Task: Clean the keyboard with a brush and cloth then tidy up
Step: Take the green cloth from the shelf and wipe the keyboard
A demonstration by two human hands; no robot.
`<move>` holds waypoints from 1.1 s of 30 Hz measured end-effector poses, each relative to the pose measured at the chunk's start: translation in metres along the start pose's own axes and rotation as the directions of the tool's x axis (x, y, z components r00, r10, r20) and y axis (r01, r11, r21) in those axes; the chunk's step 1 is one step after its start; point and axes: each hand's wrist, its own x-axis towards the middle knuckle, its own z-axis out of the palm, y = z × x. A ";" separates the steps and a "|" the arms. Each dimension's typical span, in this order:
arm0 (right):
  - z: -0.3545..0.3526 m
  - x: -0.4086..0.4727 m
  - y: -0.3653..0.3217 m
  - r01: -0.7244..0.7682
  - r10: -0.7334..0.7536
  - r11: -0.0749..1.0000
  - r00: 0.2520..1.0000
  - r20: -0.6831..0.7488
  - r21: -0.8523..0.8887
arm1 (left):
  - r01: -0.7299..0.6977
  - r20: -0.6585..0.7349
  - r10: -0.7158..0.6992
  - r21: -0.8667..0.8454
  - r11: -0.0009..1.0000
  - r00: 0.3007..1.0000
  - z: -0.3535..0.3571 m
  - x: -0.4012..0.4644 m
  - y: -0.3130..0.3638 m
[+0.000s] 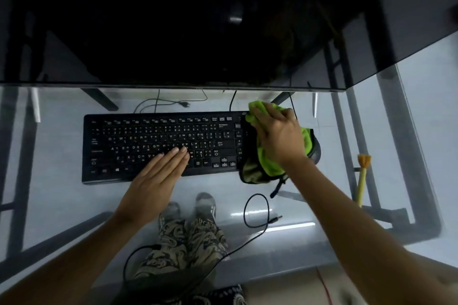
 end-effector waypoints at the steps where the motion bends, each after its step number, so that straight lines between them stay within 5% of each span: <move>1: -0.002 -0.006 0.012 0.073 -0.073 0.997 0.997 0.011 -0.007 | 0.000 -0.001 0.000 0.004 1.000 1.000 0.000 0.000 0.000; 6: -0.013 -0.062 0.038 0.363 -0.364 0.932 0.931 0.017 0.013 | 0.000 -0.028 0.001 0.019 1.000 1.000 0.002 -0.001 0.001; 16: -0.007 -0.018 0.026 0.157 -0.157 0.986 0.988 0.008 0.057 | -0.005 0.000 0.005 -0.003 1.000 1.000 0.001 -0.001 0.000; 25: -0.006 -0.105 0.042 0.250 -0.252 0.963 0.968 0.009 0.106 | 0.003 -0.005 -0.003 -0.040 0.999 1.000 0.000 -0.001 0.001; 33: 0.001 -0.068 -0.009 0.558 -0.557 0.829 0.829 -0.045 0.012 | 0.000 0.004 0.000 -0.055 0.999 1.000 0.000 -0.001 0.000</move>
